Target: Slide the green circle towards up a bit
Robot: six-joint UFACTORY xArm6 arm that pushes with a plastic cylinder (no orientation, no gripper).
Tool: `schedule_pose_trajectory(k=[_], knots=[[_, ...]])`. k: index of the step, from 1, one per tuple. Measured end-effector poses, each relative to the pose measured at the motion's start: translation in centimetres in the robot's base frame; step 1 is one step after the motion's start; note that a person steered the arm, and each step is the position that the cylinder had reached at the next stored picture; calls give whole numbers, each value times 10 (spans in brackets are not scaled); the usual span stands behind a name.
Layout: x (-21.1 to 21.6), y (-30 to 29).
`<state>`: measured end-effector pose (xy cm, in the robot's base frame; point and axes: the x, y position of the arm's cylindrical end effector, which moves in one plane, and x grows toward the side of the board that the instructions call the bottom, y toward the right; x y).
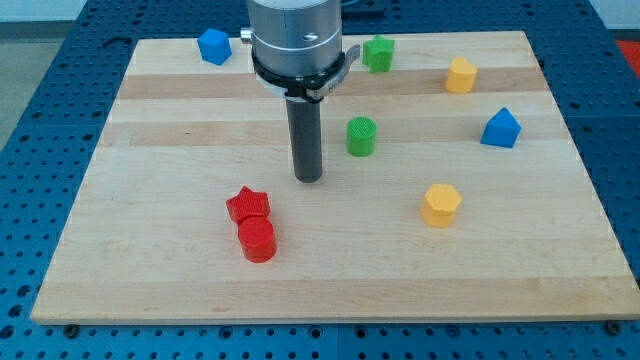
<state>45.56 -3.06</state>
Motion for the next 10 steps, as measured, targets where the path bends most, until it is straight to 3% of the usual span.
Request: schedule_pose_trajectory(k=[10], knots=[[-12,60]])
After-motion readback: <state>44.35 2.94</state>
